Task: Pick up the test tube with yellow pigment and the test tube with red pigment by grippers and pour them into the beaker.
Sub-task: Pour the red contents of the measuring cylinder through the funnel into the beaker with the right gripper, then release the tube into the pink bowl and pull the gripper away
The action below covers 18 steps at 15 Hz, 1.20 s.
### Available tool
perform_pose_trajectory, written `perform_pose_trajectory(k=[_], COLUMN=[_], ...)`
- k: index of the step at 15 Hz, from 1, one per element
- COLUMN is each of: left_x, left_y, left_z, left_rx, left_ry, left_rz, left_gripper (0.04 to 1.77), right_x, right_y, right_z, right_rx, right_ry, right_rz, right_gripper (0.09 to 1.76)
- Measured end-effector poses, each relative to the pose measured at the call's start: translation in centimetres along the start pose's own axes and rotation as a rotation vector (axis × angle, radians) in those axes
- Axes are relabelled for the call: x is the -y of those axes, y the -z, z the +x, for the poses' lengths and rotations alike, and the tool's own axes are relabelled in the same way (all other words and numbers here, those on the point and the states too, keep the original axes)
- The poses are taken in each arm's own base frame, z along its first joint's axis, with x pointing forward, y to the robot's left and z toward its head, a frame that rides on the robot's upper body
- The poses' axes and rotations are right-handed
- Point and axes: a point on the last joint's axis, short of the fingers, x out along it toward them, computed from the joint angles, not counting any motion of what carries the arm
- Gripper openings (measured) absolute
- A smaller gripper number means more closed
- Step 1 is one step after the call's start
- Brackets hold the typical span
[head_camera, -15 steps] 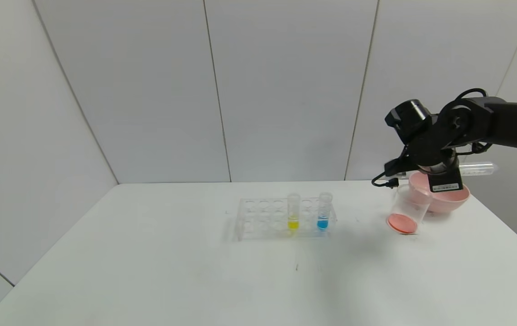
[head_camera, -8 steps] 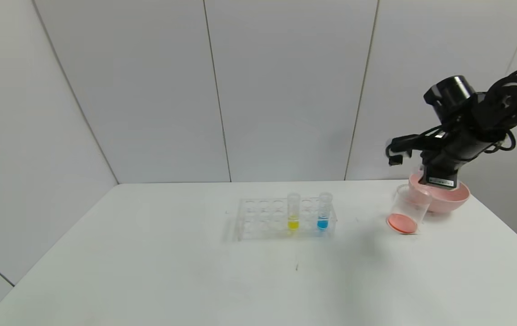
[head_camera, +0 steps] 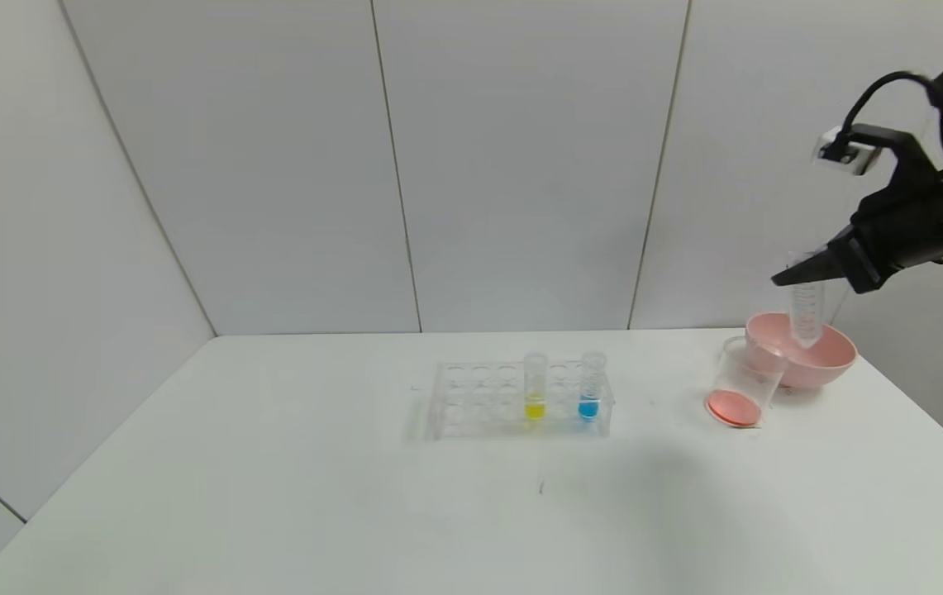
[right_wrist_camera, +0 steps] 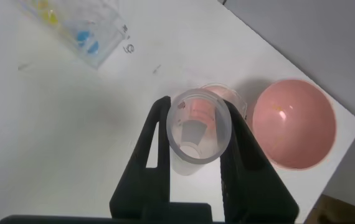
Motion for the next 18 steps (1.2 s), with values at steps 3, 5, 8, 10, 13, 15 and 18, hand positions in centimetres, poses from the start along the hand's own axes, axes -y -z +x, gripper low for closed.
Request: perform_pose_trajectory(k=[3,5,8,10,13,15,18], left_x=[0.0,0.0,0.0,0.0,0.0,0.0,0.0], left_y=[0.0,0.0,0.0,0.0,0.0,0.0,0.0], left_z=[0.0,0.0,0.0,0.0,0.0,0.0,0.0], left_rx=[0.000,0.000,0.000,0.000,0.000,0.000,0.000], left_ry=[0.000,0.000,0.000,0.000,0.000,0.000,0.000], left_rz=[0.000,0.000,0.000,0.000,0.000,0.000,0.000], left_gripper=[1.72,1.72,1.72,1.72,1.72,1.72,1.72], right_x=[1.4,2.8,4.8,5.8,7.4,8.4,10.2], right_y=[1.1,2.0,3.1,3.9,5.7,6.9,8.8], right_z=[-3.3,-4.5,-4.5,-4.1,-2.2,-0.5,2.6], right_rx=[0.125,0.228,0.371,0.445,0.447,0.436,0.438], right_ry=[-0.057,-0.050,0.047,0.113,0.250,0.300,0.352], right_rz=[0.074,0.087,0.114,0.157,0.221,0.234,0.242], right_gripper=[0.52,0.52,0.52,0.52,0.52,0.52,0.52])
